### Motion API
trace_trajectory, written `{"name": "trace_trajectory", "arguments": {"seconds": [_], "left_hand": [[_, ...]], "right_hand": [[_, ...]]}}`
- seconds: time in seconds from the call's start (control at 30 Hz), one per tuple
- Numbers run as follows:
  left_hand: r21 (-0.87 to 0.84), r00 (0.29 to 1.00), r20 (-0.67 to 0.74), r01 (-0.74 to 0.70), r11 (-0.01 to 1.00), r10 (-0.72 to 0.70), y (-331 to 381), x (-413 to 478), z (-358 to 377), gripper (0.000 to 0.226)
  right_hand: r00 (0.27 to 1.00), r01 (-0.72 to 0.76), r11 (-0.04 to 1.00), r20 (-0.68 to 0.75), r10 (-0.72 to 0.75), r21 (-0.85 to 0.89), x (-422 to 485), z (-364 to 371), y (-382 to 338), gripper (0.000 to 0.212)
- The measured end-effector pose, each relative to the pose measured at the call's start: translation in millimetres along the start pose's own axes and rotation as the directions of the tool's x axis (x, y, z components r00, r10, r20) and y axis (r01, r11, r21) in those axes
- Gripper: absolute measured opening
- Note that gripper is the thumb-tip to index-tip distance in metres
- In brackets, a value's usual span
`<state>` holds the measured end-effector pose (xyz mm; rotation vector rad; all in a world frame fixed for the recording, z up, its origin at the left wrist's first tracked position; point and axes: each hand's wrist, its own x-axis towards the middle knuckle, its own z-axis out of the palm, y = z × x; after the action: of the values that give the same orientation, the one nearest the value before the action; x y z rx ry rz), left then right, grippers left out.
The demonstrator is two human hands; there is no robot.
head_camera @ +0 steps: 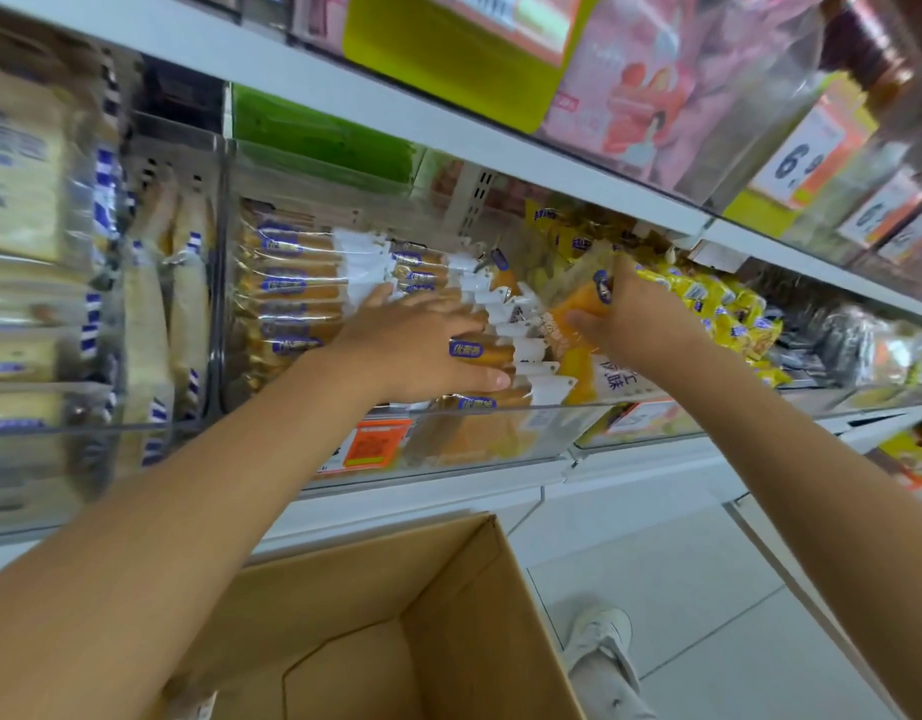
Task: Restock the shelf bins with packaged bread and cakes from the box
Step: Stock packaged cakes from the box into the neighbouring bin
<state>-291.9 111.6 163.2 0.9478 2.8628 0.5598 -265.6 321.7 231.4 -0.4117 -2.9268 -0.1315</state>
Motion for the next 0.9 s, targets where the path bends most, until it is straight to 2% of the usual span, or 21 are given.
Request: {"name": "trace_trajectory", "arguments": {"seconds": [0.13, 0.23, 0.37, 0.47, 0.57, 0.63, 0.7, 0.83, 0.9], "left_hand": [[0.014, 1.0, 0.016, 0.012, 1.0, -0.013, -1, 1, 0, 0.085], [0.029, 0.998, 0.043, 0.039, 0.999, -0.04, -1, 4, 1, 0.089], [0.035, 0.996, 0.063, 0.057, 0.998, -0.059, -3, 6, 2, 0.094], [0.023, 0.997, 0.059, 0.044, 0.999, -0.046, -2, 4, 3, 0.094], [0.035, 0.997, 0.058, 0.044, 0.998, -0.046, -2, 4, 3, 0.096], [0.041, 0.997, 0.06, 0.045, 0.998, -0.047, -2, 4, 3, 0.096], [0.044, 0.997, 0.059, 0.045, 0.998, -0.048, -2, 4, 3, 0.095], [0.042, 0.997, 0.064, 0.049, 0.998, -0.052, -3, 5, 3, 0.095], [0.041, 0.996, 0.066, 0.054, 0.998, -0.057, -3, 6, 4, 0.094]], "right_hand": [[0.996, 0.007, 0.99, 0.084, 0.005, -0.143, 12, 7, -14, 0.073], [0.988, -0.009, 0.991, 0.154, 0.03, -0.136, 24, -5, -15, 0.079], [0.992, 0.002, 0.976, 0.124, 0.026, -0.217, 24, 2, -18, 0.079], [0.985, 0.029, 0.976, 0.17, 0.008, -0.214, 24, 16, -22, 0.076], [0.974, 0.086, 0.996, 0.214, -0.079, -0.025, 28, 12, -25, 0.072], [0.984, 0.118, 0.976, 0.108, -0.139, 0.183, 28, 22, -26, 0.062], [0.99, 0.107, 0.961, 0.058, -0.126, 0.256, 30, 28, -24, 0.053], [0.986, 0.111, 0.993, 0.118, -0.115, 0.034, 46, 14, -18, 0.052], [0.977, 0.126, 0.992, 0.176, -0.123, -0.004, 49, 16, -24, 0.054]]}}
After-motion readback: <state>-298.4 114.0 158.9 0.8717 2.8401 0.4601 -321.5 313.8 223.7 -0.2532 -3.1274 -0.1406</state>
